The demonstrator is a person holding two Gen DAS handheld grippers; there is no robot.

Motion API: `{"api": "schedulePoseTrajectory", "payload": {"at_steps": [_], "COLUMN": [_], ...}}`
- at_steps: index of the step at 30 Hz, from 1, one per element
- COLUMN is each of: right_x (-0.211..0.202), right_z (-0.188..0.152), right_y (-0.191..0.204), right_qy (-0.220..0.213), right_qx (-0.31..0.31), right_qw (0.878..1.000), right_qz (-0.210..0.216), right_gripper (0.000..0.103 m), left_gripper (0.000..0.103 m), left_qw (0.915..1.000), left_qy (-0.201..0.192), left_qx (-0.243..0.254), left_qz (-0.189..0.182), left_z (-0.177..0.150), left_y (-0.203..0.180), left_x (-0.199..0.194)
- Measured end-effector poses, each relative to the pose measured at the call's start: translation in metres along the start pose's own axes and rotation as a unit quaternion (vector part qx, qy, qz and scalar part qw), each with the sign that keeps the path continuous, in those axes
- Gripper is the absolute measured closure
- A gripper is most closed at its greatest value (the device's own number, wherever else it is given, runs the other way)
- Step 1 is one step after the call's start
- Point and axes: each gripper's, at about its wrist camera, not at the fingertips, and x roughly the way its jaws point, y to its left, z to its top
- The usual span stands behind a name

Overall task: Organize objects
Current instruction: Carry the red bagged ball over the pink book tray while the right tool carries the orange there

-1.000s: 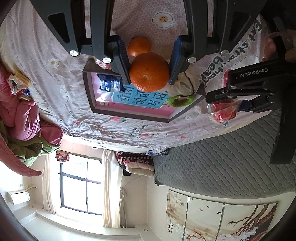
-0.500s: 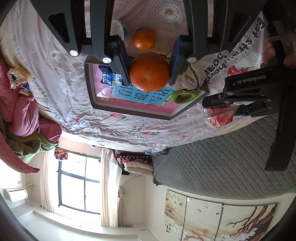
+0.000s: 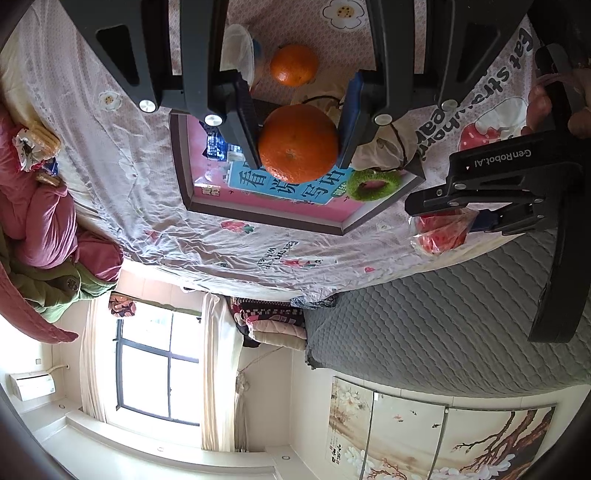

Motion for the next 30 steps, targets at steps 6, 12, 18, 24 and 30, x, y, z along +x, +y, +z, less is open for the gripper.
{"api": "schedulePoseTrajectory", "payload": {"at_steps": [6, 12, 18, 24, 30], "right_x": [0.005, 0.010, 0.016, 0.019, 0.022], "right_z": [0.004, 0.009, 0.015, 0.019, 0.023], "right_y": [-0.002, -0.003, -0.006, -0.007, -0.008], "right_qy": [-0.004, -0.008, -0.013, -0.017, -0.018], "right_qx": [-0.002, -0.009, -0.013, -0.017, -0.017], "right_qw": [1.000, 1.000, 1.000, 1.000, 1.000], "right_qz": [-0.002, -0.004, -0.007, -0.011, -0.010], "right_gripper": [0.063, 0.063, 0.063, 0.063, 0.063], "left_gripper": [0.042, 0.042, 0.042, 0.042, 0.042], "left_qw": [1.0000, 0.9999, 0.9998, 0.9999, 0.9999], "left_qy": [0.000, 0.007, 0.009, 0.004, 0.006], "left_qx": [-0.001, -0.009, -0.014, -0.015, -0.013], "left_qz": [0.002, 0.004, 0.003, 0.006, 0.004], "left_z": [0.003, 0.008, 0.013, 0.021, 0.026], "left_y": [0.002, 0.005, 0.007, 0.011, 0.013], "left_x": [0.003, 0.014, 0.021, 0.024, 0.028]}}
